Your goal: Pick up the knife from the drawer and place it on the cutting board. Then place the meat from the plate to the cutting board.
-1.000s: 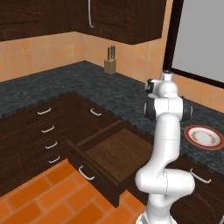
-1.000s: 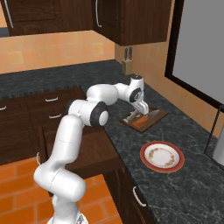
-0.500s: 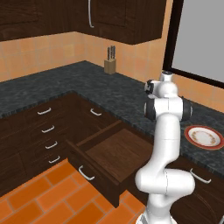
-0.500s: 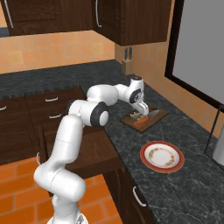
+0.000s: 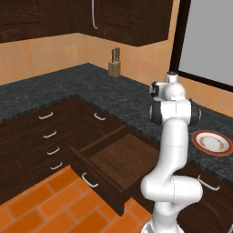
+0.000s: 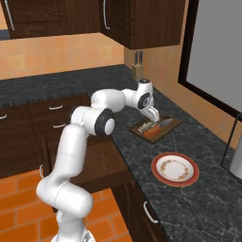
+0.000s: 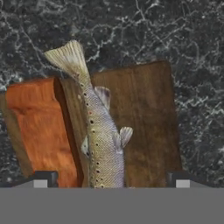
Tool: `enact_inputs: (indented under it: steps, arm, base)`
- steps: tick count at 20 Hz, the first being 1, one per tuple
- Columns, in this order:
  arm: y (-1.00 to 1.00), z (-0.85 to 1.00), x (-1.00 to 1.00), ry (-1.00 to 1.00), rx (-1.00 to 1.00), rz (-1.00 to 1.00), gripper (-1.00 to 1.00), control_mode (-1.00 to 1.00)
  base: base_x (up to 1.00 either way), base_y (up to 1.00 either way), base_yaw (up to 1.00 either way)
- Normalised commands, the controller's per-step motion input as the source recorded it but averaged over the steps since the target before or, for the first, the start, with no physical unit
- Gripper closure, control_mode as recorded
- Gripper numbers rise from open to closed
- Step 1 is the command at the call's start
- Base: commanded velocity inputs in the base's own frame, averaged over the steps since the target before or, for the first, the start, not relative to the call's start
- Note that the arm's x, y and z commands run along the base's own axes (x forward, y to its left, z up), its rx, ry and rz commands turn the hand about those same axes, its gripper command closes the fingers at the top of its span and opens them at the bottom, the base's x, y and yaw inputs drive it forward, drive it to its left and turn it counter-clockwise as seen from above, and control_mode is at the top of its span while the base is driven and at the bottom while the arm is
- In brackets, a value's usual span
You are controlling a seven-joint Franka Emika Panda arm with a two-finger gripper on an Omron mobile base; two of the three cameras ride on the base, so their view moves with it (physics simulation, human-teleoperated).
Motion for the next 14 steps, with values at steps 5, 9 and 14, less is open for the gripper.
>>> enact_inputs:
  steps: [5, 9, 14]
  arm:
    - [0.47, 0.28, -0.92, -0.22, -0.15, 0.00, -1.00, -1.00]
    - [0.53, 0.51, -0.98, -0.18, -0.10, 0.00, -1.00, -1.00]
    - [0.57, 0.81, -0.67, -0.03, -0.08, 0.00, -1.00, -1.00]
  base:
    - [0.00, 0.00, 0.00]
    - [0.00, 0.00, 0.00]
    - [0.00, 0.00, 0.00]
